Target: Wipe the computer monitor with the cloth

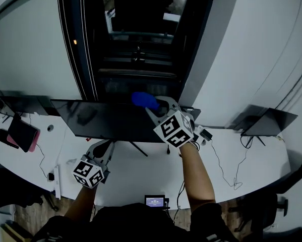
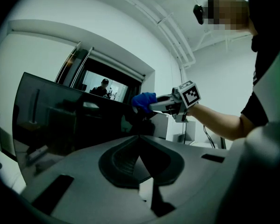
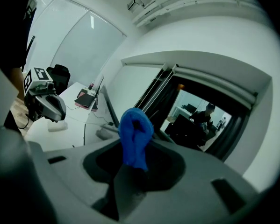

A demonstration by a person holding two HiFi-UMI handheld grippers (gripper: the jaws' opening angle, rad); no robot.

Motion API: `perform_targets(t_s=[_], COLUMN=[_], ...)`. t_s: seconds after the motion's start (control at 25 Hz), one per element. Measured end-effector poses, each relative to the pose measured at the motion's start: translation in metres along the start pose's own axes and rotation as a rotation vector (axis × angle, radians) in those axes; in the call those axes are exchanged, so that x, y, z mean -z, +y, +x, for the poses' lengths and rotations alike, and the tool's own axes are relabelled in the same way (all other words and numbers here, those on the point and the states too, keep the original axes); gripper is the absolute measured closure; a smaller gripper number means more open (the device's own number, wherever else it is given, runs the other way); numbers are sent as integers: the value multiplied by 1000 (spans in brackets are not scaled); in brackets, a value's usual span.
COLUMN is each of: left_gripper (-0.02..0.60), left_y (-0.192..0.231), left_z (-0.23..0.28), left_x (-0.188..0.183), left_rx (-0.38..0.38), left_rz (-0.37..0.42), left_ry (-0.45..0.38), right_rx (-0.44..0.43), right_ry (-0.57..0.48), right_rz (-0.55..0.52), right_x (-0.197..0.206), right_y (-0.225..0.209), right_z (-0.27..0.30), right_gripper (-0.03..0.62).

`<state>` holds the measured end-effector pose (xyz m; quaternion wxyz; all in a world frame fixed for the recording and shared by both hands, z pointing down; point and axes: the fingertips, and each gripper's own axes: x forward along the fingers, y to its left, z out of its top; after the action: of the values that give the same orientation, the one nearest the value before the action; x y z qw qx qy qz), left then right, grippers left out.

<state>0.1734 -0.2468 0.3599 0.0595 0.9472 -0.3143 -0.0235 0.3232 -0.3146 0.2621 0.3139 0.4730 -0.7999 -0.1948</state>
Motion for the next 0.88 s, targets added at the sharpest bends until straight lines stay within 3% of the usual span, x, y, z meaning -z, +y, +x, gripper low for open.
perform_targets(t_s=[0.88], left_gripper=[588], left_y=[-58], left_z=[44], left_x=[19], left_rx=[68], left_rz=[-8], left_ry=[32], right_rx=[88], right_ry=[34], right_rz=[62], right_x=[69], right_y=[-47], right_z=[-59], right_gripper=[468])
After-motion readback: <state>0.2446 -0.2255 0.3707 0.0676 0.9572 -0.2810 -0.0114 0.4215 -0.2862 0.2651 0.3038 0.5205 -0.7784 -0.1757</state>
